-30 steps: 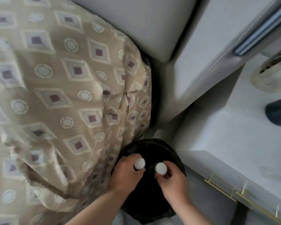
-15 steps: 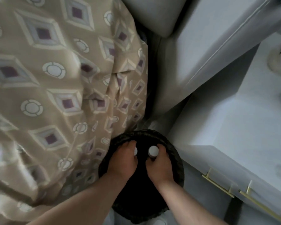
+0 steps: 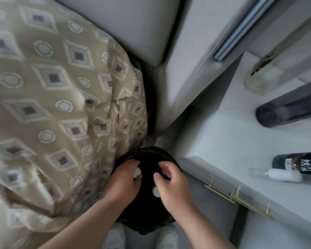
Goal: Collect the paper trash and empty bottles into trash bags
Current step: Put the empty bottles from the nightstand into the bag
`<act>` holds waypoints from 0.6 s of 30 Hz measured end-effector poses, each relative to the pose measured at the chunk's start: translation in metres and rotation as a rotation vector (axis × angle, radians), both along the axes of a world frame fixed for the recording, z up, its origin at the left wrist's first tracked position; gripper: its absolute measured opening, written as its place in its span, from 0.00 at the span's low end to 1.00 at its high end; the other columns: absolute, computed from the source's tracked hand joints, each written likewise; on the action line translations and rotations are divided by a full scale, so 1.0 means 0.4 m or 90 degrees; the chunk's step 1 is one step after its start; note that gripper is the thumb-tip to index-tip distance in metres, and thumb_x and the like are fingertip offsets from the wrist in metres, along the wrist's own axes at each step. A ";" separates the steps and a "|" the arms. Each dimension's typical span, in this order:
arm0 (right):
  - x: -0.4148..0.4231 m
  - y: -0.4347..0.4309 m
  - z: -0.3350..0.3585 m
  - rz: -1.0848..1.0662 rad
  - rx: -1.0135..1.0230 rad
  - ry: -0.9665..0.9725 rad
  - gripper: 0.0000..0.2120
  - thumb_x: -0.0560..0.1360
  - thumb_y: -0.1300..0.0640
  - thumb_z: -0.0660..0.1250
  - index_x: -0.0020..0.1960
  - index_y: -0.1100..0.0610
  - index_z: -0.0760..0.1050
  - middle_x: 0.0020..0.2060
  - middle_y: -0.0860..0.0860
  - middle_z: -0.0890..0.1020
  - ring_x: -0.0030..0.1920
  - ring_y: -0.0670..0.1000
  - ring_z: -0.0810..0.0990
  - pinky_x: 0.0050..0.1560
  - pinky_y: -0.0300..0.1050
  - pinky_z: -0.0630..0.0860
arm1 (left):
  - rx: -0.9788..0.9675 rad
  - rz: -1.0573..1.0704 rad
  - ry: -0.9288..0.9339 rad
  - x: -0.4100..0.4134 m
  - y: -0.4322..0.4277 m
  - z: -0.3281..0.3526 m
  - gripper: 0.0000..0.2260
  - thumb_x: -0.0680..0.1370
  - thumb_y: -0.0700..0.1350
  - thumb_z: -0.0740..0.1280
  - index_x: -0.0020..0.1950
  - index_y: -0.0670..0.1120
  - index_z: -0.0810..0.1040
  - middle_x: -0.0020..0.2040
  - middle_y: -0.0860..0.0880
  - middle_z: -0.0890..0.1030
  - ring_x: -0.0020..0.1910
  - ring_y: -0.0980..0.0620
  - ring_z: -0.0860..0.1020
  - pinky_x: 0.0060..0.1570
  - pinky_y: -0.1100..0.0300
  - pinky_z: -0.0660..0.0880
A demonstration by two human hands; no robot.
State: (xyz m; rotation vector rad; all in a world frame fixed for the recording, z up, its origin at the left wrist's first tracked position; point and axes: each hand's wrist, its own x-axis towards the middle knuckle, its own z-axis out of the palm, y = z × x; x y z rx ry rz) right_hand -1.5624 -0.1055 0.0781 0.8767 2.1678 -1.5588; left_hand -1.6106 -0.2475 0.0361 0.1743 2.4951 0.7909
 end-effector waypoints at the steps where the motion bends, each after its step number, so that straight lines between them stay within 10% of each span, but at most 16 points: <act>1: 0.002 0.005 0.040 0.000 -0.013 0.016 0.13 0.76 0.55 0.66 0.59 0.45 0.74 0.56 0.40 0.79 0.59 0.38 0.76 0.61 0.37 0.73 | 0.013 0.020 0.012 -0.001 -0.001 0.042 0.20 0.77 0.45 0.65 0.69 0.47 0.71 0.68 0.50 0.73 0.67 0.51 0.71 0.65 0.64 0.63; 12: 0.099 0.171 0.546 -0.083 -0.039 0.260 0.09 0.67 0.46 0.66 0.45 0.44 0.81 0.45 0.46 0.85 0.50 0.44 0.83 0.52 0.37 0.78 | 0.192 0.088 0.086 0.043 0.069 0.471 0.09 0.76 0.47 0.67 0.49 0.62 0.74 0.52 0.62 0.78 0.54 0.55 0.78 0.51 0.60 0.72; 18: 0.115 0.342 0.725 -0.222 0.057 0.425 0.11 0.68 0.48 0.67 0.50 0.45 0.79 0.51 0.46 0.84 0.56 0.45 0.82 0.55 0.38 0.78 | 0.310 -0.051 0.164 0.047 0.311 0.656 0.17 0.71 0.61 0.60 0.59 0.64 0.71 0.61 0.70 0.70 0.60 0.62 0.72 0.57 0.67 0.70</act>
